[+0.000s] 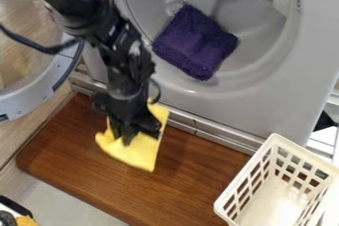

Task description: Take the yellow cloth and put it on the washing clothes

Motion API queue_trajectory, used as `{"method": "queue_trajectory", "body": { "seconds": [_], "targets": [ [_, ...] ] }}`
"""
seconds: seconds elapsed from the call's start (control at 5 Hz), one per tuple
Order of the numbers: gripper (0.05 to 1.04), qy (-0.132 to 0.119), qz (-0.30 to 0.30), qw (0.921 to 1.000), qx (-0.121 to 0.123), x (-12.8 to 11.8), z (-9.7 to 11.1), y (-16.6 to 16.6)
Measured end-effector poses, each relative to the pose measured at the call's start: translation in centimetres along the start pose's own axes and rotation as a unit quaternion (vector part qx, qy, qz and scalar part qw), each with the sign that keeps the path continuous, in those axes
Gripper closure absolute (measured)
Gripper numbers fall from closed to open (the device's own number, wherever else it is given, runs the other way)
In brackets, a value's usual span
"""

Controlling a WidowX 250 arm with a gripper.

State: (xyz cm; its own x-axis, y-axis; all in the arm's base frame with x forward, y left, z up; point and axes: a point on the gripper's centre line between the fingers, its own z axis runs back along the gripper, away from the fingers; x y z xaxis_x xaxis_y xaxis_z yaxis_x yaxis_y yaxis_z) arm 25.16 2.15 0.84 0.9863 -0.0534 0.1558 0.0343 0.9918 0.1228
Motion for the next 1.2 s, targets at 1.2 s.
{"method": "queue_trajectory", "body": {
  "seconds": [1.2],
  "targets": [
    [1.015, -0.242, -0.032, 0.9695, -0.023, 14.2, 8.6, -3.2]
  ]
}}
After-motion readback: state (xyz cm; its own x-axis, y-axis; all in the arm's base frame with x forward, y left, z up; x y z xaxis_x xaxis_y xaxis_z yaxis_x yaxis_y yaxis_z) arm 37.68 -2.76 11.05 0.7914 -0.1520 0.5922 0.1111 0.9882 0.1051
